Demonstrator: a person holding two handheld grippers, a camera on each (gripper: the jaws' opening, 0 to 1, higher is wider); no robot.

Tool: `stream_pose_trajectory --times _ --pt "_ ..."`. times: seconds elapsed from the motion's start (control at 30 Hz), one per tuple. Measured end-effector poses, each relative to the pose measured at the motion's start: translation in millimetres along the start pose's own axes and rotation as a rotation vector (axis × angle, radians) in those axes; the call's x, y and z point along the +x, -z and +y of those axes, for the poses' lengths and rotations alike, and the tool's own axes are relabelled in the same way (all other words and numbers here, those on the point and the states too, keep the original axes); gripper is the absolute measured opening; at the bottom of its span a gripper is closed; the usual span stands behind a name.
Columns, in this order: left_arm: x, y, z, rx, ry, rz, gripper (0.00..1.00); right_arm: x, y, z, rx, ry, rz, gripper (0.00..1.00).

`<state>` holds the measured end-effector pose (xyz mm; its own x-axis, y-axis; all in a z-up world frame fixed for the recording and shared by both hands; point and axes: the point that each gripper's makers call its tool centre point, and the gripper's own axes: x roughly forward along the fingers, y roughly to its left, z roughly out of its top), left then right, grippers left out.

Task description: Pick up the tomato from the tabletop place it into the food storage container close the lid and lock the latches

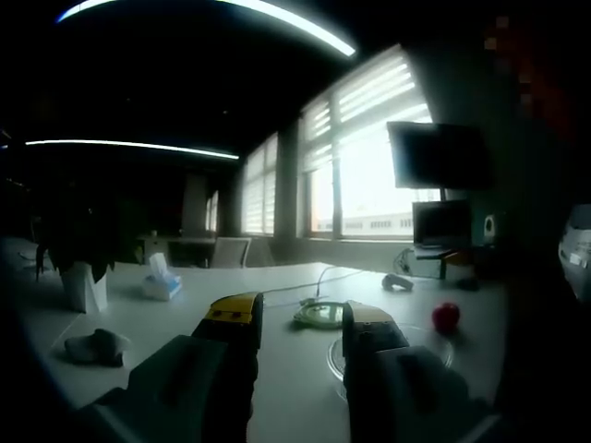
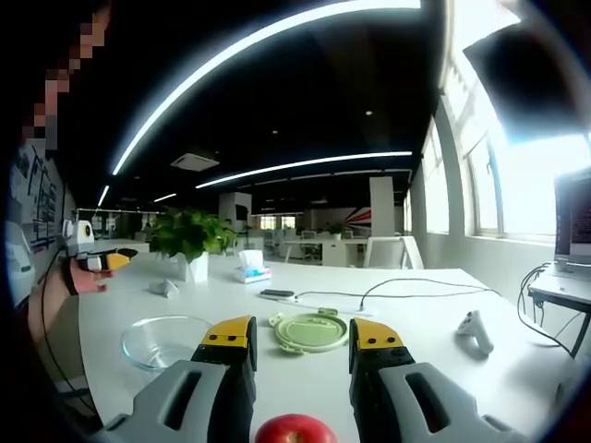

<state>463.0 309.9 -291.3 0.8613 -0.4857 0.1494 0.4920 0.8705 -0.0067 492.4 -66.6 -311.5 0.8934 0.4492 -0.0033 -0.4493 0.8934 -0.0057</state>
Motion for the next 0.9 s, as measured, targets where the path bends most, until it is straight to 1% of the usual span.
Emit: stream_pose_trajectory --times 0.17,0.23,0.3,0.43,0.53,0.7,0.83,0.9 --pt "0 1.2 0.0 -0.007 0.002 -0.001 0.31 0 1.1 0 0.001 0.002 0.002 0.35" --pt "0 2.3 -1.6 -0.013 0.011 -0.001 0.32 1 0.8 1 -0.002 -0.001 0.003 0.35" --pt "0 -0.3 -4.8 -0.035 0.03 -0.017 0.34 1 0.6 3 -0.009 -0.004 0.005 0.35" --pt "1 -0.5 -4.2 -0.025 0.029 -0.016 0.34 2 1.2 4 -0.017 -0.009 0.008 0.35" --pt "3 0.8 -6.1 -0.026 0.042 -0.013 0.35 3 2.3 4 -0.017 -0.008 0.011 0.35" --pt "10 1.3 -9.9 -0.028 0.062 -0.015 0.41 3 1.5 5 -0.019 -0.011 0.008 0.35" --pt "17 0.9 -13.3 -0.016 0.08 -0.009 0.4 4 2.6 5 -0.021 -0.011 0.016 0.35" --pt "22 0.6 -16.6 -0.022 0.104 -0.004 0.4 4 2.8 3 -0.023 -0.007 0.019 0.35"
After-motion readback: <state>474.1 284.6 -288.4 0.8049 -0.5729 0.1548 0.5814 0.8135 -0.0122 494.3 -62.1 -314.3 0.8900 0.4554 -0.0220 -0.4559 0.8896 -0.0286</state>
